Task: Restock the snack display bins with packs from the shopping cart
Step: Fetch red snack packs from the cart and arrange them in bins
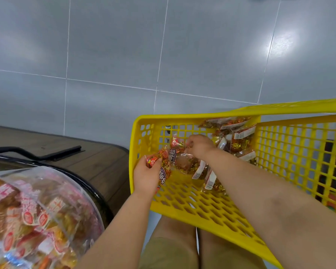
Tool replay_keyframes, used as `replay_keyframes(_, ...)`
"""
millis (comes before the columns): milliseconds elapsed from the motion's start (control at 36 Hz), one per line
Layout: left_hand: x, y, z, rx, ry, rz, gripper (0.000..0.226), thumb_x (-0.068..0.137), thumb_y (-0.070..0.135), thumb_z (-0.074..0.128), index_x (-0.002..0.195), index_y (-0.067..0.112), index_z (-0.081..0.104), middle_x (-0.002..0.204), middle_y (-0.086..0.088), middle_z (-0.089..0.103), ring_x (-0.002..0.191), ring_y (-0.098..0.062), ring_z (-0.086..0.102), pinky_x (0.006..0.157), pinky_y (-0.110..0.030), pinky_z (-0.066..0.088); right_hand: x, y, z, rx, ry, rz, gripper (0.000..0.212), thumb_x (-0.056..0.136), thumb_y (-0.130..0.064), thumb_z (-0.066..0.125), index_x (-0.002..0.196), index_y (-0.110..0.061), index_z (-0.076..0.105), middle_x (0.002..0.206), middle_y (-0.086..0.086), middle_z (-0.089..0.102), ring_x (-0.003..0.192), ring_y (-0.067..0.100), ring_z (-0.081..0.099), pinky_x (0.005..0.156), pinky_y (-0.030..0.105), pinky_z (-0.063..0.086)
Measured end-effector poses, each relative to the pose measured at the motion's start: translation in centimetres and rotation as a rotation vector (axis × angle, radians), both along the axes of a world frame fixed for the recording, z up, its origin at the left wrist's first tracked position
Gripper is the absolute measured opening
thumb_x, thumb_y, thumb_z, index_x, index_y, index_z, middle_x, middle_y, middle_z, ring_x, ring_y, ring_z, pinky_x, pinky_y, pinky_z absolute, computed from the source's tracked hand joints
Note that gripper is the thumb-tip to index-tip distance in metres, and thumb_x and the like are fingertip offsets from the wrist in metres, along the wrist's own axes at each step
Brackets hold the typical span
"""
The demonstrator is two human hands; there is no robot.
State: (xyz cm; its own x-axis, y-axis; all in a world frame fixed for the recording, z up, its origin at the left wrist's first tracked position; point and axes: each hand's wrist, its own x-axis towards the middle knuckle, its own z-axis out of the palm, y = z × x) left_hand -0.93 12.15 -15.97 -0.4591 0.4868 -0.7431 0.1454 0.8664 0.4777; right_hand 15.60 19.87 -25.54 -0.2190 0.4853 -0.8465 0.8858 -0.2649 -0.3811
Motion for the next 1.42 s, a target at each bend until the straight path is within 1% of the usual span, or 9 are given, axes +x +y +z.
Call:
replay_keyframes(194,0.4,0.9,0.1,-0.015,0.024,0.07,0.009,0.093,0.022,0.063,0.1,0.026,0.058,0.1,-0.001,0.065,0.1,-0.025,0.063,0.092,-0.042,0.052,4.2,-1.1,3.4,0.187,0.179,-0.269,0.014,0.093,-0.021,0.056,0.08,-0.019,0.052,0.074,-0.005,0.054,0.073,0.019,0.053,0.059,0.027,0.036)
replay_keyframes(361,0.8,2.0,0.5,-0.07,-0.098,0.139,0.01,0.092,0.024,0.063,0.101,0.027,0.059,0.114,-0.007,0.066,0.103,-0.027,0.064,0.093,-0.047,0.052,8.4,-2.3,7.5,0.074,0.4,-0.762,0.021,0.091,-0.016,0.061,0.075,-0.023,0.05,0.076,-0.003,0.063,0.055,-0.007,0.058,0.047,0.01,0.044)
replay_keyframes(583,2.3,3.0,1.7,-0.134,-0.574,0.261,0.019,0.097,0.017,0.052,0.113,0.011,0.06,0.097,-0.01,0.075,0.085,-0.023,0.073,0.067,-0.039,0.059,8.5,-4.9,8.9,-0.175,0.468,-0.59,0.02,0.085,-0.015,0.068,0.071,-0.02,0.056,0.065,-0.014,0.068,0.063,-0.004,0.061,0.065,0.016,0.045)
replay_keyframes(722,2.5,2.6,3.1,-0.129,-0.796,0.264,0.058,0.09,0.059,0.036,0.121,0.016,0.058,0.114,-0.01,0.07,0.103,-0.024,0.069,0.072,-0.039,0.059,8.0,-5.3,9.0,-0.127,0.467,-0.638,0.017,0.083,-0.017,0.07,0.071,-0.019,0.059,0.067,-0.015,0.068,0.063,-0.006,0.06,0.067,0.017,0.044)
replay_keyframes(833,3.7,1.8,3.4,-0.108,-0.694,0.115,0.058,0.072,0.045,0.074,0.123,0.022,0.055,0.113,-0.002,0.072,0.105,-0.015,0.067,0.084,-0.033,0.057,7.1,-5.7,9.2,-0.079,0.441,-0.719,0.022,0.082,-0.018,0.072,0.065,-0.024,0.059,0.065,-0.011,0.067,0.06,0.0,0.061,0.06,0.016,0.049)
replay_keyframes(944,5.4,1.4,2.9,-0.169,-0.543,0.097,0.066,0.052,0.026,0.084,0.113,0.02,0.06,0.099,-0.007,0.075,0.092,-0.029,0.071,0.081,-0.048,0.057,6.7,-6.6,9.5,-0.087,0.443,-0.636,0.019,0.082,-0.021,0.072,0.067,-0.026,0.061,0.067,-0.009,0.065,0.066,0.005,0.061,0.069,0.027,0.051)
replay_keyframes(1111,5.8,0.9,1.8,-0.162,-0.448,0.199,0.033,0.075,0.015,0.079,0.099,0.026,0.06,0.091,-0.003,0.075,0.082,-0.025,0.073,0.075,-0.046,0.059,10.6,-6.9,7.2,0.023,0.14,-0.638,0.021,0.091,-0.024,0.058,0.111,-0.028,0.061,0.11,-0.011,0.062,0.104,0.01,0.058,0.078,0.022,0.043)
replay_keyframes(1250,5.8,0.5,1.4,-0.155,-0.415,0.335,0.038,0.076,0.013,0.078,0.107,0.026,0.058,0.097,-0.003,0.072,0.083,-0.023,0.072,0.062,-0.037,0.058,13.0,-8.3,4.9,-0.012,-0.077,-0.131,0.059,0.078,-0.024,0.073,0.132,-0.022,0.051,0.137,0.003,0.047,0.129,0.021,0.039,0.105,0.026,0.03)
replay_keyframes(1417,5.5,-0.5,1.8,-0.144,-0.39,0.342,0.044,0.076,0.013,0.079,0.115,0.02,0.06,0.103,-0.008,0.072,0.087,-0.027,0.071,0.064,-0.039,0.059,12.3,-7.8,4.8,0.073,-0.212,0.208,0.043,0.079,-0.04,0.07,0.12,-0.029,0.059,0.121,-0.001,0.058,0.116,0.022,0.047,0.09,0.032,0.04)
